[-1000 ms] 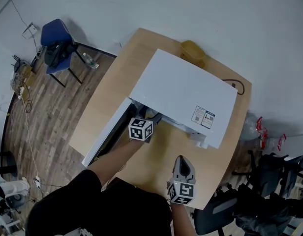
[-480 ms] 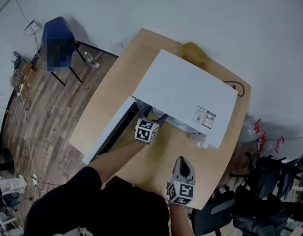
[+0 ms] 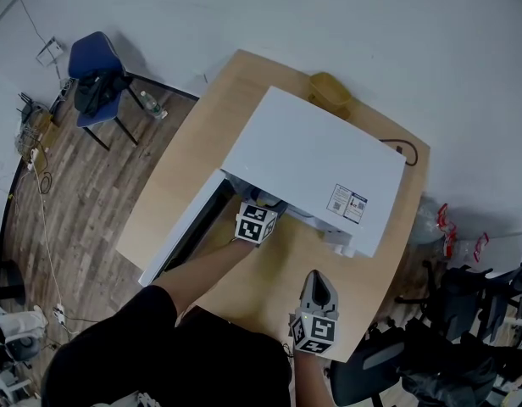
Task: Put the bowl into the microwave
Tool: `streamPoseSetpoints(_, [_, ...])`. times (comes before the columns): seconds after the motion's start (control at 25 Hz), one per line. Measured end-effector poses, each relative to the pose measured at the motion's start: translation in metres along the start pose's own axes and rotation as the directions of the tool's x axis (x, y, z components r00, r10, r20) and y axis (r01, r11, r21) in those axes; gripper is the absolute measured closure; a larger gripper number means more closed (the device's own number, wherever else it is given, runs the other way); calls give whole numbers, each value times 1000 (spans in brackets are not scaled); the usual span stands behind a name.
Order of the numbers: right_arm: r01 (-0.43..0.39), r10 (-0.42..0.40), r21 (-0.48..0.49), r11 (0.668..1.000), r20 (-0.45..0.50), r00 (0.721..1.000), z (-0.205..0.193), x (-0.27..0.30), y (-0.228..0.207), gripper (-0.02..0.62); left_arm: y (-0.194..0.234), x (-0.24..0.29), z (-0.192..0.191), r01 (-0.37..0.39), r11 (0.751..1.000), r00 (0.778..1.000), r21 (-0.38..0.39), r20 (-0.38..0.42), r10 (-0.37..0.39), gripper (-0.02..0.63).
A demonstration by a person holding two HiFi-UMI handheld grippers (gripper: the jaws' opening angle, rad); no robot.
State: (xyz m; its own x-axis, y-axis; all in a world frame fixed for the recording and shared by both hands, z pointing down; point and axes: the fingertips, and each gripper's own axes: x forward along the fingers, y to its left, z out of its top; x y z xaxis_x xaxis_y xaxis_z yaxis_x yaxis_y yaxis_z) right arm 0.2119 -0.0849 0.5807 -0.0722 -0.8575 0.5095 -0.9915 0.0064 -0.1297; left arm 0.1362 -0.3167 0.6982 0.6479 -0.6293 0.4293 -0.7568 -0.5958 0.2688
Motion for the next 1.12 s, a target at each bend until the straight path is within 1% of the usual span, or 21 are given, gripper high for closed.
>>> streamPoseSetpoints(0.24, [2, -2, 5, 1000, -5, 1000, 0, 3, -3, 534, -7, 12, 5, 11, 1000, 1000, 7, 6, -11, 256])
streamPoseSetpoints(0.48, [20, -20, 12, 1000, -9, 1000, 0, 4, -12, 534, -14, 26, 9, 26, 1000, 1000, 17, 12, -26, 256])
streamPoseSetpoints(0.72, [35, -35, -1, 999, -2, 999, 3, 1, -13, 534, -14, 25, 9, 43, 998, 999, 35, 10, -43, 256])
streamPoseSetpoints(0.92, [48, -48, 5, 999, 19, 999, 7, -8, -7, 534, -17, 5, 4, 70, 997, 997, 14, 10, -70, 256])
streamPoseSetpoints(1.12, [48, -47, -8, 999, 52, 998, 10, -25, 12, 534, -21, -45, -8, 87, 996, 996, -21, 8, -87, 256])
